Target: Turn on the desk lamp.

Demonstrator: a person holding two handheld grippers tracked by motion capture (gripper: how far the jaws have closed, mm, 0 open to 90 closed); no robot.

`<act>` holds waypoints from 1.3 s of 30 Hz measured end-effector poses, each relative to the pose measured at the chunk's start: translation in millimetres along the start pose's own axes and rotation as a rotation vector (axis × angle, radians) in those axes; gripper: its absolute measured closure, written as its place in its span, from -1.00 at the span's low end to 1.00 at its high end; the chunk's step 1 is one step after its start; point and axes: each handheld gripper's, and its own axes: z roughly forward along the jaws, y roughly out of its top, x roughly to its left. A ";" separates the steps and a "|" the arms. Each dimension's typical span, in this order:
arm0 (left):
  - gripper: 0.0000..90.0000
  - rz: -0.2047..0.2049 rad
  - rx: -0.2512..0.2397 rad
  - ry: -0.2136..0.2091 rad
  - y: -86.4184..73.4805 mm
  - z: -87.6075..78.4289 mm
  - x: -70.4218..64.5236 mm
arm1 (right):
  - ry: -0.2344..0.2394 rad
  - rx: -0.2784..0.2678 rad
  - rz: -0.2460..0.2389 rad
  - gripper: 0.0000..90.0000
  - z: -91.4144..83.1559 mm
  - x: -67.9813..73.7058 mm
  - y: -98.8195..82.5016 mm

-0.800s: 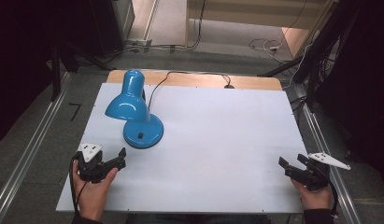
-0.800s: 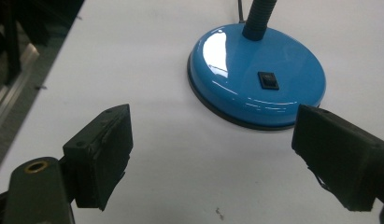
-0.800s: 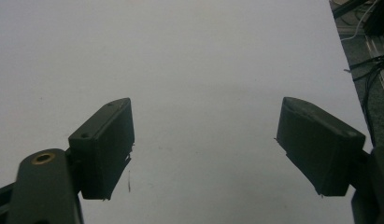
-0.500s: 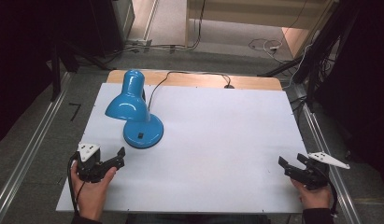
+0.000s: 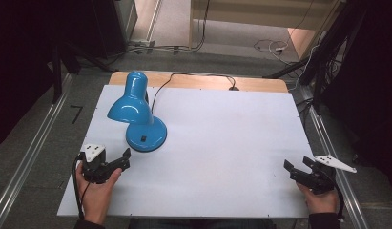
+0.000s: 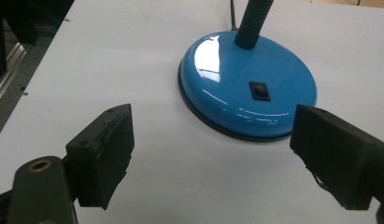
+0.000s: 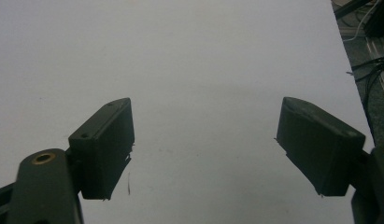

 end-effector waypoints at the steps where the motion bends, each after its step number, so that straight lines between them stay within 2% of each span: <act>1: -0.68 0.000 -0.002 0.000 0.5 0.3 -0.7 | 0.000 0.000 0.000 -0.61 0.0 0.0 0.0; 9: -0.68 -0.007 -0.027 -0.006 3.7 1.1 -3.1 | -0.001 0.001 0.000 -0.61 0.2 0.1 -0.1; 23: -0.66 -0.010 -0.026 -0.015 7.3 5.8 -7.5 | -0.003 0.004 -0.006 -0.61 1.4 0.9 0.0; 39: -0.62 0.009 -0.022 -0.024 10.2 15.7 -18.5 | -0.002 0.007 -0.005 -0.61 1.6 0.9 0.0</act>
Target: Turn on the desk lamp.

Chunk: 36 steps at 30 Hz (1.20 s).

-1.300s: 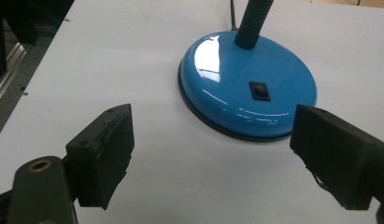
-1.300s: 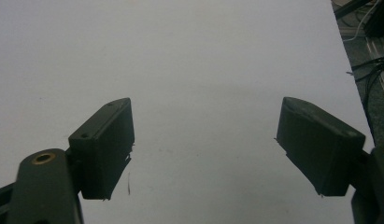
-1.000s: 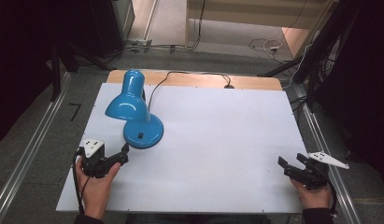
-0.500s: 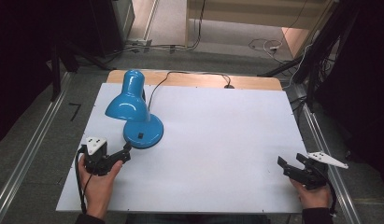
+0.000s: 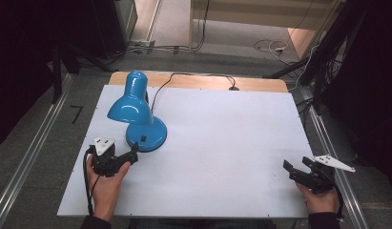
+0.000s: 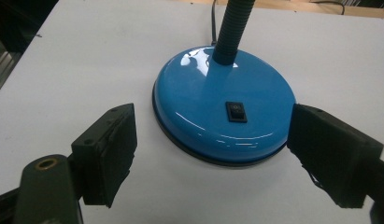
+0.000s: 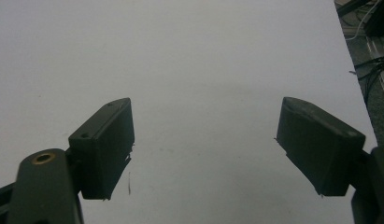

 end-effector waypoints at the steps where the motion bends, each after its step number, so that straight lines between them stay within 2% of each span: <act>1: -0.61 0.002 0.002 0.001 0.2 0.4 -0.6 | 0.000 0.000 0.000 -0.61 0.0 -0.1 0.0; 19: -0.50 0.007 -0.004 -0.001 4.3 10.1 -6.4 | 0.000 0.004 0.001 -0.61 0.4 0.2 0.0; 29: -0.14 0.022 0.008 -0.019 5.8 14.9 -8.7 | 0.002 0.006 0.002 -0.61 0.5 0.2 0.0; 32: -0.08 0.022 0.004 -0.020 6.1 17.0 -9.2 | 0.001 0.006 0.001 -0.61 0.5 0.2 -0.1; 36: 0.10 0.028 0.002 -0.017 6.9 19.1 -9.5 | 0.002 0.005 -0.001 -0.61 0.7 0.1 -0.1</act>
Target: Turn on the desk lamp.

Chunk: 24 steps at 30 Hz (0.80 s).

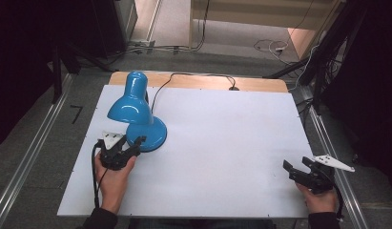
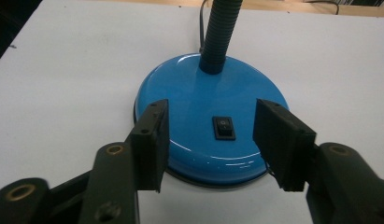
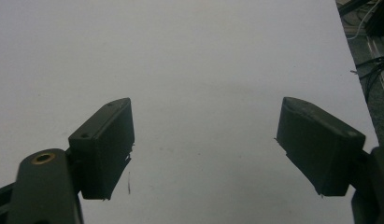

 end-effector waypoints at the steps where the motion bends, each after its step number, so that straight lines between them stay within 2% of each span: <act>1: 0.19 0.004 0.007 -0.003 0.5 0.7 0.5 | 0.000 0.001 0.001 -0.61 0.2 0.0 0.0; 2: 0.29 0.005 0.012 -0.002 0.8 1.6 0.9 | -0.001 0.002 0.001 -0.61 0.3 -0.1 0.0; 3: 0.53 0.003 0.013 -0.004 1.1 1.9 1.9 | -0.002 0.001 -0.001 -0.61 0.5 0.1 0.0; 4: 0.53 -0.004 0.009 -0.013 1.5 2.2 2.9 | -0.002 0.001 -0.001 -0.61 0.5 0.1 0.0; 6: 0.70 -0.009 0.005 -0.020 2.4 2.7 3.8 | -0.002 0.003 -0.002 -0.61 0.4 0.4 -0.1; 7: 0.89 -0.012 0.006 -0.029 2.8 3.4 4.1 | -0.002 0.003 -0.002 -0.61 0.5 0.4 -0.1; 8: 0.89 -0.012 0.008 -0.034 3.0 4.1 4.3 | -0.002 0.003 -0.002 -0.61 0.5 0.4 -0.1; 9: 1.00 -0.011 0.005 -0.035 3.1 4.7 4.2 | -0.003 0.003 -0.001 -0.61 0.5 0.4 -0.1; 24: 1.00 0.011 0.018 -0.054 3.9 24.7 -7.4 | -0.001 0.004 -0.002 -0.61 0.5 -0.1 -0.2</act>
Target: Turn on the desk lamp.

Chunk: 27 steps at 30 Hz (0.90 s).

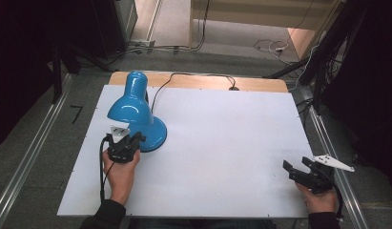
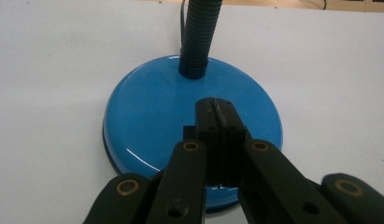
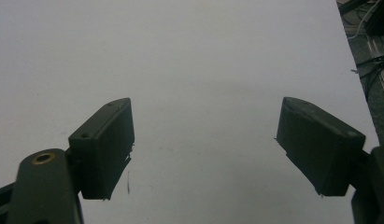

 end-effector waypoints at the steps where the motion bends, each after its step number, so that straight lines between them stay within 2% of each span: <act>1: 1.00 -0.001 0.004 0.000 -0.1 0.8 -0.1 | 0.000 0.000 0.001 -0.61 0.0 0.0 0.0; 15: 1.00 0.002 0.028 -0.010 -2.7 9.7 -0.1 | 0.001 -0.003 0.001 -0.61 -0.2 0.0 0.1; 27: 1.00 0.003 0.039 -0.002 -5.3 12.1 1.5 | 0.003 -0.003 0.001 -0.61 -0.1 -0.1 0.1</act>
